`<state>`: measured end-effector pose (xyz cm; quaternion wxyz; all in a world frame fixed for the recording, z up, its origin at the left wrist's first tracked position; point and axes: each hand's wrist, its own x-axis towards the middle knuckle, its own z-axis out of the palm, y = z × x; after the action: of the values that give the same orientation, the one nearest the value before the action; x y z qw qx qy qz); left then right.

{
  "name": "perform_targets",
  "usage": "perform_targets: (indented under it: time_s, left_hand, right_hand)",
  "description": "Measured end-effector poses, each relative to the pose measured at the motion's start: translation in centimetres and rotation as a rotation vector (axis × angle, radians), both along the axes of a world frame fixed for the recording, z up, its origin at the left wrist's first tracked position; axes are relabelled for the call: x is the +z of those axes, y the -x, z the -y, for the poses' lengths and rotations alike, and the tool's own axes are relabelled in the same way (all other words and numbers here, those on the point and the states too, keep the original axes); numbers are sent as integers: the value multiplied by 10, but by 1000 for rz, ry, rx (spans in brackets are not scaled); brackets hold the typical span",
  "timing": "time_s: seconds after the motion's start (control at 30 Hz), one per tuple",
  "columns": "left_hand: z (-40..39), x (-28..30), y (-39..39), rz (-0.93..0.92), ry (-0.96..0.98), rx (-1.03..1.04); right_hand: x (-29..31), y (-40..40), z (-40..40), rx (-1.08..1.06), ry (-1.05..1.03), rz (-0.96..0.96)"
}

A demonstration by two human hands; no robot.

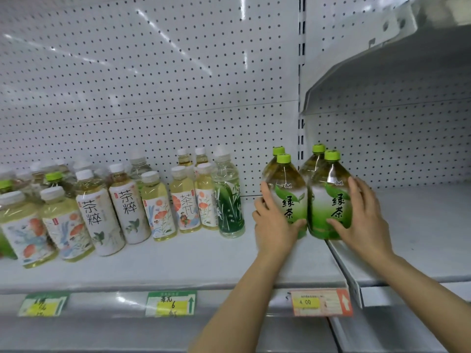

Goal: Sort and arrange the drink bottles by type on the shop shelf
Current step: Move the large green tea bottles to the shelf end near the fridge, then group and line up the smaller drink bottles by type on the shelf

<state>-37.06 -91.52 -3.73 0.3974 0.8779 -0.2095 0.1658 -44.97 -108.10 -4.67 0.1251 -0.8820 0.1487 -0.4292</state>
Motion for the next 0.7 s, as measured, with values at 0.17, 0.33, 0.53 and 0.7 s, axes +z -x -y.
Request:
perform_targets:
  time_s: [0.17, 0.33, 0.53, 0.7]
  left_hand:
    - [-31, 14, -23, 379, 328, 371]
    - [-53, 30, -59, 75, 356, 447]
    - [-62, 25, -68, 4, 379, 338]
    - [-81, 30, -63, -56, 469, 255]
  right_hand:
    - [-3, -1, 1, 18, 25, -1]
    - [-3, 0, 1, 32, 18, -14]
    - [-3, 1, -1, 41, 39, -10]
    - [-2, 1, -8, 9, 85, 24]
